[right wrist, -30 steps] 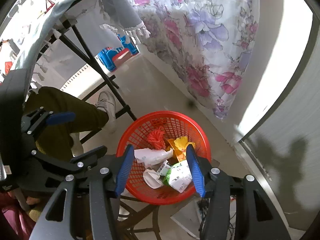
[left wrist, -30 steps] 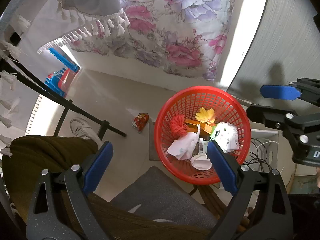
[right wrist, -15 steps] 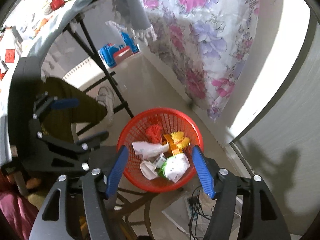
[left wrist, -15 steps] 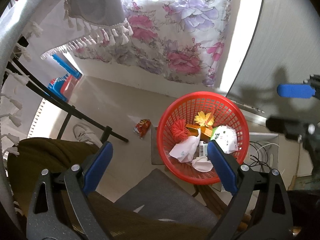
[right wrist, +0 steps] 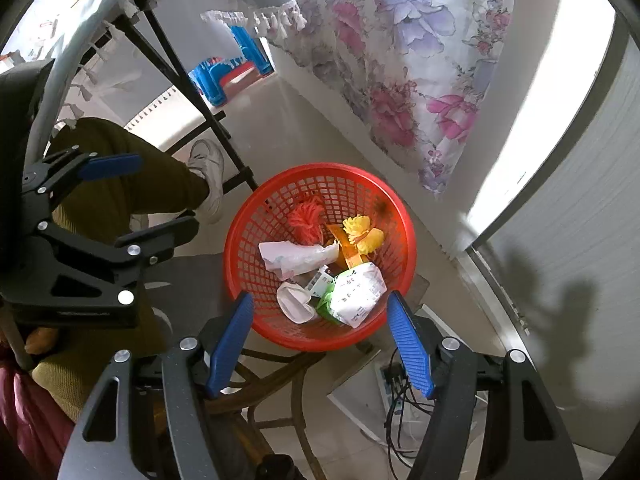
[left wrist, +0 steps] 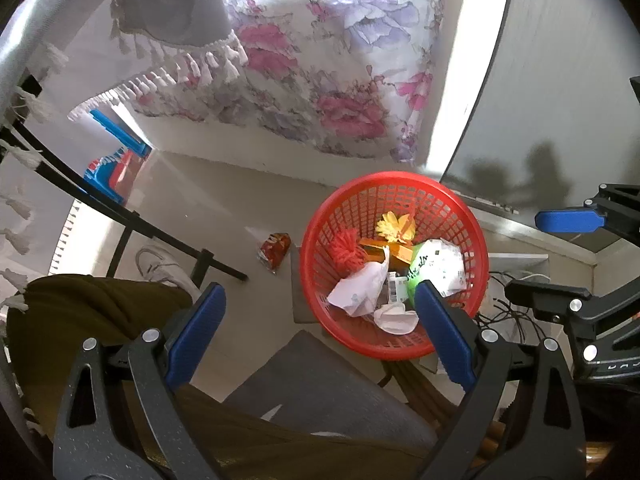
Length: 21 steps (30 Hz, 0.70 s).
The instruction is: Collect trash
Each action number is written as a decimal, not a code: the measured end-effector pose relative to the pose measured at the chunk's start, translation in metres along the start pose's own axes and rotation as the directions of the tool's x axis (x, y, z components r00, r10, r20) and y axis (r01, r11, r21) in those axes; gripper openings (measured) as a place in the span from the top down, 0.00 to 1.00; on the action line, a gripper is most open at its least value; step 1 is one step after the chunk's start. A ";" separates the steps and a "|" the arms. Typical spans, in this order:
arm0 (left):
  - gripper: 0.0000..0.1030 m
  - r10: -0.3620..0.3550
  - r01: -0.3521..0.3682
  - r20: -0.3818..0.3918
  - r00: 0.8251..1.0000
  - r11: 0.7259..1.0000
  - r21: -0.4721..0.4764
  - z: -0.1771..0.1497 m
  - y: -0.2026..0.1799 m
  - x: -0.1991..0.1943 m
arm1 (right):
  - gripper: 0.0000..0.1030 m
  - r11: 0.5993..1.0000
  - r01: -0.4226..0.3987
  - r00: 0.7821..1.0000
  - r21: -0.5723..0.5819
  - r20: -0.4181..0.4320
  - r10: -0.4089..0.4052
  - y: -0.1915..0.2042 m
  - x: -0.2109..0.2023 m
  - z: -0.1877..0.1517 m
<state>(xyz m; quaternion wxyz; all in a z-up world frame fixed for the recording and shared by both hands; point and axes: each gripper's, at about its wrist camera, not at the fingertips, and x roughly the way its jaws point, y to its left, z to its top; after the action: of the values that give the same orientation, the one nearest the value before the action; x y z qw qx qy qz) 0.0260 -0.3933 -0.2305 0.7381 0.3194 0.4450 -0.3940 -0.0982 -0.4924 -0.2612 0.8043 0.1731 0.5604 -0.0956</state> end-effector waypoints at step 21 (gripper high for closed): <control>0.11 -0.015 0.015 -0.028 0.999 1.000 -0.001 0.001 0.000 0.008 | 0.33 1.000 -0.004 1.000 -0.008 -0.028 0.004 0.003 0.007 -0.001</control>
<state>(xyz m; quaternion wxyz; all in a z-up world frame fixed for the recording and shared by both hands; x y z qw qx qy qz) 0.0288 -0.3966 -0.2376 0.7288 0.3211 0.4579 -0.3950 -0.0959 -0.4889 -0.2677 0.7973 0.1725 0.5714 -0.0893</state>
